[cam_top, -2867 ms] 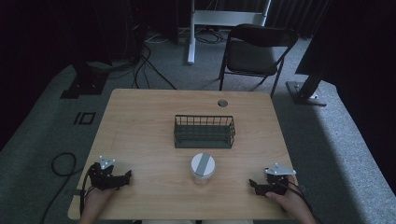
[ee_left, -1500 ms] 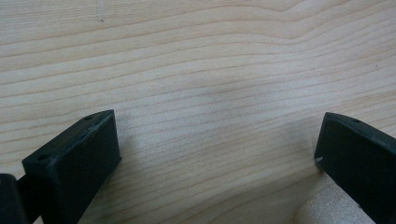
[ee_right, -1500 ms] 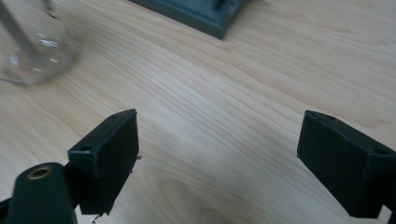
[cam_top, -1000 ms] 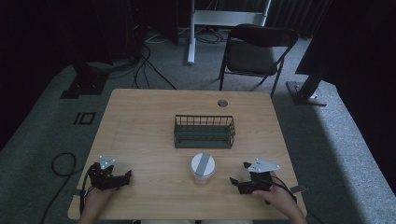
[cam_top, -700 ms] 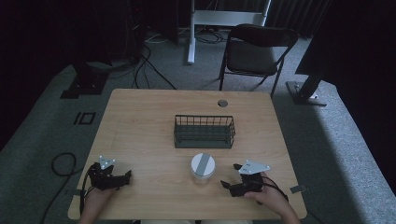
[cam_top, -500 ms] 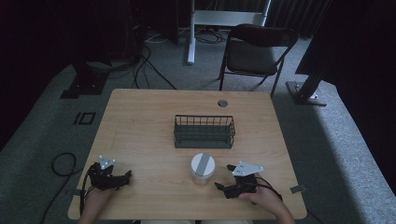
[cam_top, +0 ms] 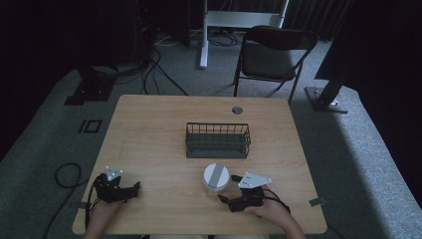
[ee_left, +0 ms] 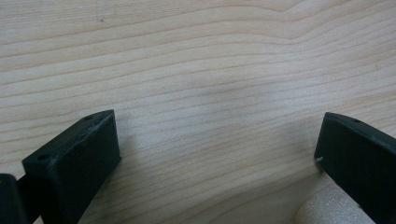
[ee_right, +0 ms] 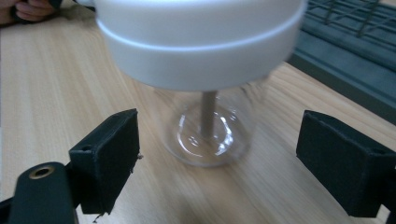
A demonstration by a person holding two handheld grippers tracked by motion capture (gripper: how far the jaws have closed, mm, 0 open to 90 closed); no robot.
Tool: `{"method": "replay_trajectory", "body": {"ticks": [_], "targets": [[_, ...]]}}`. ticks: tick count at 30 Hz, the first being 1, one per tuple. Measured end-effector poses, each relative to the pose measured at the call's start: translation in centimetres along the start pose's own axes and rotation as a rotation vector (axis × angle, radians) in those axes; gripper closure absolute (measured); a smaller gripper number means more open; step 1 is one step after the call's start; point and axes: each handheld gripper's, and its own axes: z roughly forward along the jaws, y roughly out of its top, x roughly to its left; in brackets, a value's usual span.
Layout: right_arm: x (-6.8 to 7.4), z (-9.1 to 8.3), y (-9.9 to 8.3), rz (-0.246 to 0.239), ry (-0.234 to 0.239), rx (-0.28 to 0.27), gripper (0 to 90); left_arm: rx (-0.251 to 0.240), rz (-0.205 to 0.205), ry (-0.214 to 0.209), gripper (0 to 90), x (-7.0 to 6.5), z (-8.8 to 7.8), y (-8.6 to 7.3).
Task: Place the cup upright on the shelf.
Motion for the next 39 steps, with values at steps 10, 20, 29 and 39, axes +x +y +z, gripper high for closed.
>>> {"method": "replay_trajectory", "body": {"ticks": [10,20,29,39], "targets": [[1.0,1.3,0.6,-0.012,-0.001,-0.062,12.7,0.0,0.0,0.0,0.3,0.0,0.0,0.0],[1.2,2.1,0.9,-0.02,-0.019,-0.096,12.5,0.0,0.0,0.0,0.3,0.0,0.0,0.0],[1.3,3.1,1.1,0.002,-0.035,-0.105,13.0,0.0,0.0,0.0,0.3,0.0,0.0,0.0],[1.4,3.6,1.0,0.004,-0.052,-0.122,17.6,-0.001,-0.001,0.0,0.3,0.0,0.0,0.0]]}}
